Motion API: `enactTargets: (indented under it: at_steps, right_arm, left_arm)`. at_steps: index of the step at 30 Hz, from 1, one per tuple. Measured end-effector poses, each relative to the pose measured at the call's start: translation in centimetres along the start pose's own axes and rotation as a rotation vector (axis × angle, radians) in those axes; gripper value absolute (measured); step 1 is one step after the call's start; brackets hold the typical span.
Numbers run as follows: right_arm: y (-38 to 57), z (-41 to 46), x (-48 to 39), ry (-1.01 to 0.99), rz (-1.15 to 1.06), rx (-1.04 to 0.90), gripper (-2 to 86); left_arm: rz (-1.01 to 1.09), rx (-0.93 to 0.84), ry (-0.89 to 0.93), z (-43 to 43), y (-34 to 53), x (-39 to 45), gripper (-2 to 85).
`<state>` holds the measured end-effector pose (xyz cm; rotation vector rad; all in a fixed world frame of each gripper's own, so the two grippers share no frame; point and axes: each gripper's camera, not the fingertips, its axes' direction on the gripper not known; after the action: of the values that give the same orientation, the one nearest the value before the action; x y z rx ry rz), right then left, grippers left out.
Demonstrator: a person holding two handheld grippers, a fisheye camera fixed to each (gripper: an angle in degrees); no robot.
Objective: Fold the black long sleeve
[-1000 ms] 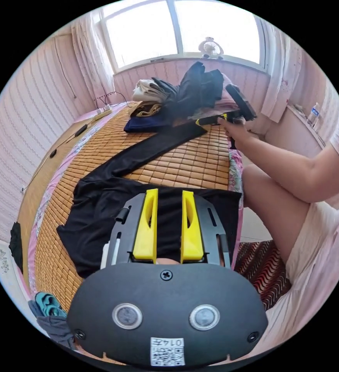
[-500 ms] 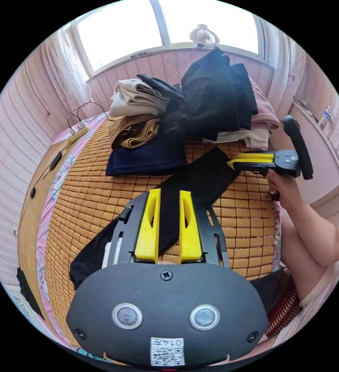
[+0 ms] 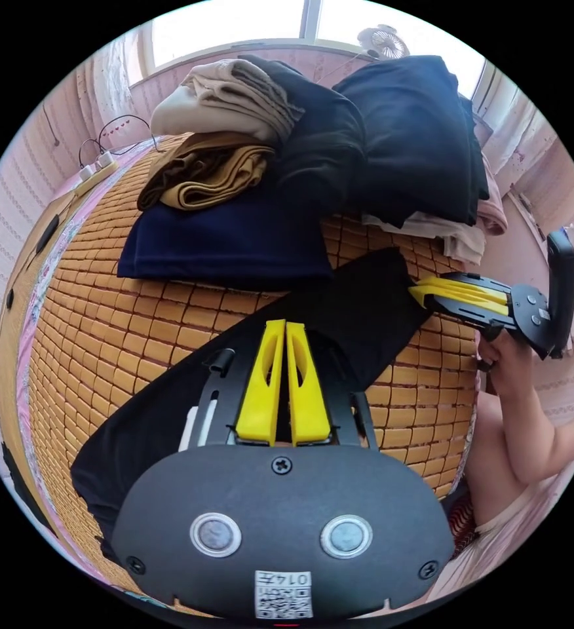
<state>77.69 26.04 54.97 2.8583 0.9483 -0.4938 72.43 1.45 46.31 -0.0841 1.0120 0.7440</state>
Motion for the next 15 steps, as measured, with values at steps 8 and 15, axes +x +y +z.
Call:
enactTargets:
  at_steps: [8,15]
  right_arm:
    - [0.0,-0.2,1.4,-0.133,0.016,0.031,-0.3]
    - [-0.2,0.3,0.1,-0.143,-0.052,0.027,0.0]
  left_arm:
    - [0.023,0.018,-0.111,-3.2,-0.5,-1.0,0.2]
    - [0.009,-0.067,-0.067,-3.7,-1.6,-2.4,4.1]
